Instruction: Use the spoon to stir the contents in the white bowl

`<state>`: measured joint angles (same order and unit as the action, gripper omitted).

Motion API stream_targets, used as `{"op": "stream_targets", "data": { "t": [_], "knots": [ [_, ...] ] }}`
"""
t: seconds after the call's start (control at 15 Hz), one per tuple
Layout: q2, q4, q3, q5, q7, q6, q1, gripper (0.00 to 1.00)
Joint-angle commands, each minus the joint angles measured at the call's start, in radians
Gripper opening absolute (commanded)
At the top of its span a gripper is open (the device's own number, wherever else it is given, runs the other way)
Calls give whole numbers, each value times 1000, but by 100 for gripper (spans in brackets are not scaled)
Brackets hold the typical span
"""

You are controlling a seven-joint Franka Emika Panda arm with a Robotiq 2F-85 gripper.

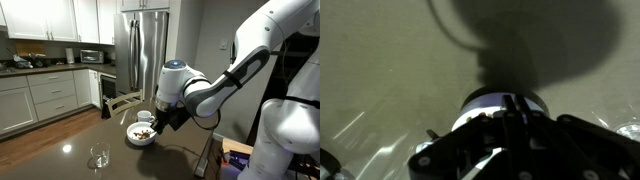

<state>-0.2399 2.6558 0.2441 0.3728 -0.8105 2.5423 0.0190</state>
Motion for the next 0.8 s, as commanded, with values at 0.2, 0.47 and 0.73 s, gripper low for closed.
{"op": "stream_targets", "data": {
  "t": [0.2,0.47,0.73],
  "knots": [
    [13,-14,1,-40,15,44,24,5],
    [23,-28,-25,-132,73,54,48,5],
    [38,-60,-85,-362,244,40,85,5]
  ]
}}
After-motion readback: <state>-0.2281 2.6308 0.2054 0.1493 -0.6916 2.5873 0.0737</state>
